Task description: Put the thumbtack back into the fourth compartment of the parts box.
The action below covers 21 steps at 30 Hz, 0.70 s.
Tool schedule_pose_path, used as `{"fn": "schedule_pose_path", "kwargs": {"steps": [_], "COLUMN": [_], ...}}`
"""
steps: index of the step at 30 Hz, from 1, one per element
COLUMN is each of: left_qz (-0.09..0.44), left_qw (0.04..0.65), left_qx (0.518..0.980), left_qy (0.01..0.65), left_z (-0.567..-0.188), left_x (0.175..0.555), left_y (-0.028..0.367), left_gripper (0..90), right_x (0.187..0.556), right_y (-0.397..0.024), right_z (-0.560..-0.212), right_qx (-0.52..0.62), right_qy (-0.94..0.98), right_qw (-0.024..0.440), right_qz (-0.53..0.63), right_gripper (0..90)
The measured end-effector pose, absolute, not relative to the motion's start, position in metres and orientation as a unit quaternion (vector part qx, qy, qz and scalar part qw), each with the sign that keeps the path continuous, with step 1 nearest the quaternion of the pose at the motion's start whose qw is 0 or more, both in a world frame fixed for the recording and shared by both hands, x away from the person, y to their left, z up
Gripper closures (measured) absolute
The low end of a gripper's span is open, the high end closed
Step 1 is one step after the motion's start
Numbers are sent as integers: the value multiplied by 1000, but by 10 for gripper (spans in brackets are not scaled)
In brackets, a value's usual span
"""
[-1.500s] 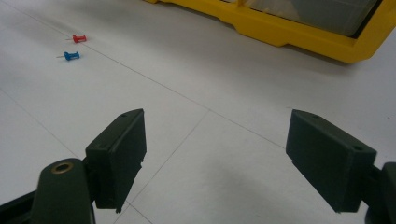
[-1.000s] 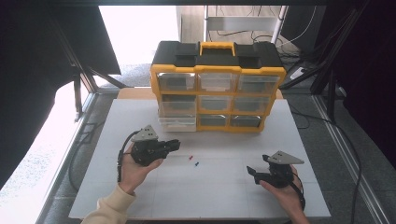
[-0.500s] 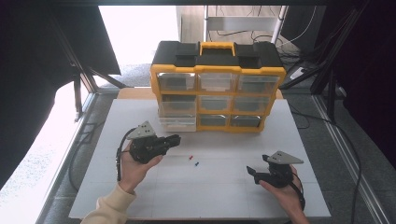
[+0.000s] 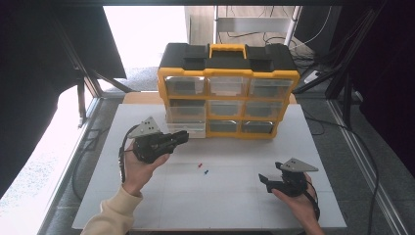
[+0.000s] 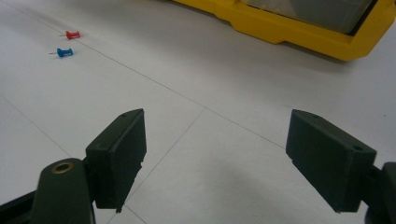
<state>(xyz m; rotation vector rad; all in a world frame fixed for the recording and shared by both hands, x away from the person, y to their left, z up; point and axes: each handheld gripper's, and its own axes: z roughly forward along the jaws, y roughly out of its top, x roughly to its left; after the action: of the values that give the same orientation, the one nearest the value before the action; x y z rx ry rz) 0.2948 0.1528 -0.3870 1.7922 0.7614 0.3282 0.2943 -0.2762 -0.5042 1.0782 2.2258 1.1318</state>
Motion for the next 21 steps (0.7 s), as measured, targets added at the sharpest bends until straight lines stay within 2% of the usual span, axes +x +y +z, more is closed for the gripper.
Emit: {"fn": "schedule_pose_path", "kwargs": {"steps": [21], "left_qz": [149], "left_qw": [562], "left_qx": [744], "left_qy": [330], "left_z": [-365], "left_x": [321], "left_y": [158], "left_gripper": [829], "right_x": [295], "right_y": [-276], "right_z": [-505], "right_qx": [388], "right_qy": [800], "right_qw": [208], "right_qz": [407], "right_gripper": [206]}}
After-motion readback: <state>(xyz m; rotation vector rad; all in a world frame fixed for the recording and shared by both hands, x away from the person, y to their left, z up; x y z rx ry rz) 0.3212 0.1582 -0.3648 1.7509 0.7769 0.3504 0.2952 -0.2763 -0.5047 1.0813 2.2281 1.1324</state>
